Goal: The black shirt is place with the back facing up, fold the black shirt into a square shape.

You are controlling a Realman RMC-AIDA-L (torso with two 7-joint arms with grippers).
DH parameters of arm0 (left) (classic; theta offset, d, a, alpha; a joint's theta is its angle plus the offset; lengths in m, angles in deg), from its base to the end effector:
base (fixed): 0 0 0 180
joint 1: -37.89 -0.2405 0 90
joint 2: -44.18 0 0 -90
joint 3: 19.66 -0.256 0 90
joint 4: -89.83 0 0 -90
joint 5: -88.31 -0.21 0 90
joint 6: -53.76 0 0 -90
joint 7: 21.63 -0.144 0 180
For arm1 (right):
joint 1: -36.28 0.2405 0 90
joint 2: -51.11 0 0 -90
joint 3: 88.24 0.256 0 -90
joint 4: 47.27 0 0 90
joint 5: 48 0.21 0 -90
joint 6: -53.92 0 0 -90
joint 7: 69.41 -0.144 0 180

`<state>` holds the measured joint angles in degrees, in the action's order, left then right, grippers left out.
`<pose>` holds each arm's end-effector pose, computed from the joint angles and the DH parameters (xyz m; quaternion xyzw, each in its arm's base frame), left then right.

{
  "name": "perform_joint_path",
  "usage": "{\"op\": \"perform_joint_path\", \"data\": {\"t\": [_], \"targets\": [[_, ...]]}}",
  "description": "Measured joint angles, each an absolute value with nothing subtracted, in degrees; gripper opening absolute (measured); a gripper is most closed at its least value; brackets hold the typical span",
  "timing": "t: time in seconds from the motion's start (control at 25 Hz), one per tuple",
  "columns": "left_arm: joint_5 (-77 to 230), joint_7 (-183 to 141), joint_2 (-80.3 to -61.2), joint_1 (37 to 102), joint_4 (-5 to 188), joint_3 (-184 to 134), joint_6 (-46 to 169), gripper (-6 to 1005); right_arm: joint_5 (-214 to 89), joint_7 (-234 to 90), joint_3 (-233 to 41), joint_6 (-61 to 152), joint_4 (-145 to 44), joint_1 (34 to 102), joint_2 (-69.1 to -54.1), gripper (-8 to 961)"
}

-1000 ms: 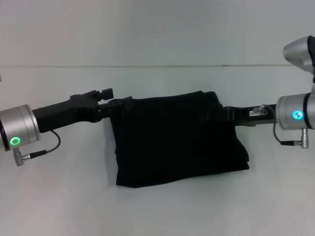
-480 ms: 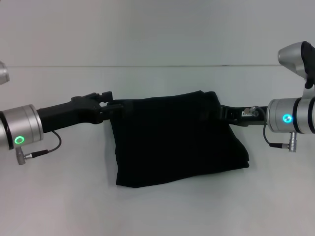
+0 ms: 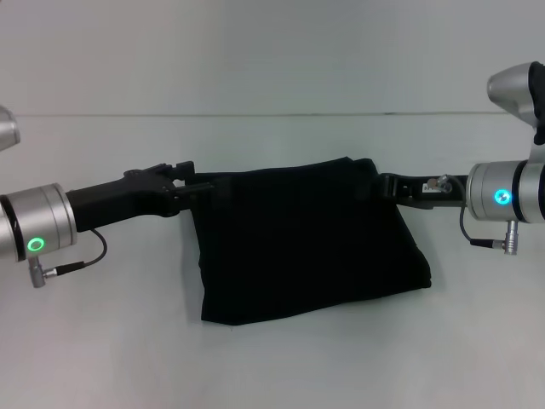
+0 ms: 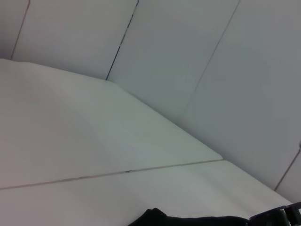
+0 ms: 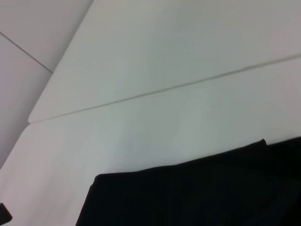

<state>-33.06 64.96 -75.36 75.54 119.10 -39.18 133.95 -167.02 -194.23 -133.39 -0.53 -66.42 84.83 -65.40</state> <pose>-0.2648 0.3697 0.0016 -0.8651 -0.3487 -0.2996 0.2004 0.2377 0.4239 -0.0440 -0.7868 0.5618 0.1744 0.1870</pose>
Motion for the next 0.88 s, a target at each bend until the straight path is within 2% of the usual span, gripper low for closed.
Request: {"op": "perform_joint_path", "data": {"t": [0.16,0.88], "targets": [[-33.0,65.1,-75.46,75.3,119.1,-39.0,133.8,946,-166.8,-193.8,-133.3,-0.6,-66.6,85.2,-65.26,49],[-33.0,65.9,-75.44,75.1,119.1,-38.7,132.2,946,-166.7,-193.9,-133.8,-3.1,-70.4,85.8,-64.92,55]]}}
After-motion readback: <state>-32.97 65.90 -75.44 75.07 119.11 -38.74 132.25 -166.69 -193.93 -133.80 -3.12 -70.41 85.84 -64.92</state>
